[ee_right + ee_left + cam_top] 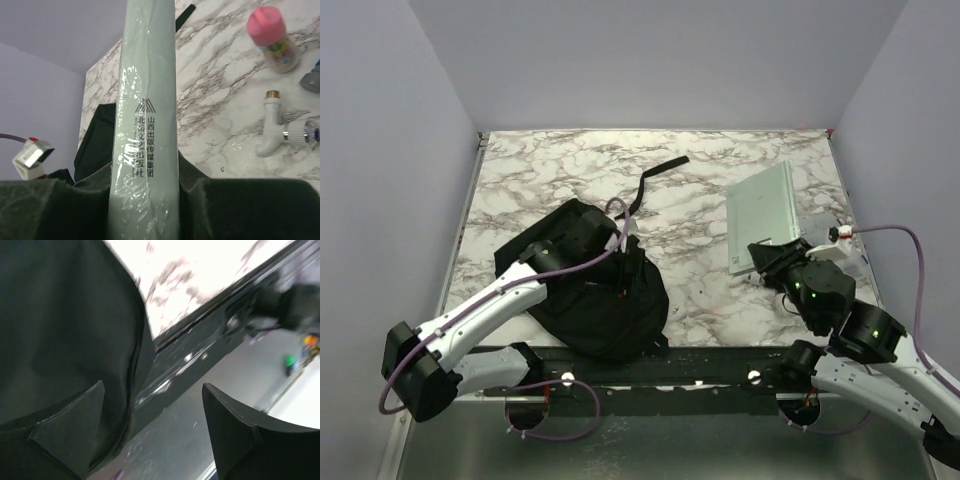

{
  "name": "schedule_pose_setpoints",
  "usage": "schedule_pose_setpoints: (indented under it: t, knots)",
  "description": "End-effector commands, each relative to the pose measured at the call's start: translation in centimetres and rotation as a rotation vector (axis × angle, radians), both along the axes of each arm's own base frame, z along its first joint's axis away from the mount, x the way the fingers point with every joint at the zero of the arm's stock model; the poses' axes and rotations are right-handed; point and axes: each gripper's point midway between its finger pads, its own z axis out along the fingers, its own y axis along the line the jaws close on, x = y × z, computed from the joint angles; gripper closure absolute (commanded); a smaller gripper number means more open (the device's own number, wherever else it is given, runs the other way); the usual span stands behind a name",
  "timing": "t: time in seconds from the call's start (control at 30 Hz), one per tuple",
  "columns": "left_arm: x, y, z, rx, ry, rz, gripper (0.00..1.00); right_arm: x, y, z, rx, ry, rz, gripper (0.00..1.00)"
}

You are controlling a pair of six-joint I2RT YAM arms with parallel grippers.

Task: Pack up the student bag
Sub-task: Place the book in the student bag.

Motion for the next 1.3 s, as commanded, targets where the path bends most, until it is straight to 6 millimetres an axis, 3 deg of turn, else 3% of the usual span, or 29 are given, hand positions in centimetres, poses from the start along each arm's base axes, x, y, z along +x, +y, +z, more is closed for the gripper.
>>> schedule_pose_setpoints:
  t: [0.0, 0.13, 0.2, 0.27, 0.43, 0.6, 0.77, 0.9, 1.07, 1.17, 1.27]
  knots:
    - [-3.9, 2.0, -4.3, 0.272, 0.077, -0.148, 0.20, -0.4, -4.0, 3.6, 0.019, -0.100, -0.127, 0.99]
    - [-4.9, 2.1, -6.6, 0.406, 0.116, -0.210, 0.21, -0.4, -3.5, 4.0, 0.009, -0.101, -0.098, 0.99]
    - [-4.8, 2.4, -7.6, 0.463, 0.117, -0.199, 0.29, -0.3, -3.1, 3.9, -0.004, -0.091, -0.087, 0.99]
    - [-4.8, 2.7, -8.1, 0.499, 0.125, -0.190, 0.39, -0.2, -2.5, 3.7, -0.015, -0.083, -0.068, 0.99]
    - [-4.6, 3.2, -8.5, 0.536, 0.118, -0.170, 0.45, 0.0, -1.6, 3.5, -0.044, -0.082, -0.025, 0.99]
    - [-3.5, 4.0, -7.9, 0.582, 0.070, -0.127, 0.75, -0.1, -0.3, 3.4, -0.056, -0.082, 0.036, 0.99]
    - [-1.2, 3.8, -4.6, 0.554, -0.067, -0.055, 1.00, -0.3, 1.9, 3.1, -0.066, -0.042, 0.131, 0.99]
    - [1.6, 4.5, -0.3, 0.518, -0.231, 0.084, 1.00, -1.8, 6.0, 2.5, -0.026, 0.019, 0.333, 0.99]
    - [4.1, 5.4, 4.7, 0.441, -0.382, 0.247, 1.00, -6.6, 11.7, 1.7, 0.093, 0.169, 0.696, 1.00]
    - [5.2, 5.5, 7.2, 0.375, -0.438, 0.338, 1.00, -9.0, 13.0, 1.7, 0.169, 0.258, 0.818, 1.00]
    - [5.9, 5.5, 8.9, 0.310, -0.477, 0.404, 1.00, -10.5, 13.5, 0.3, 0.246, 0.361, 0.853, 1.00]
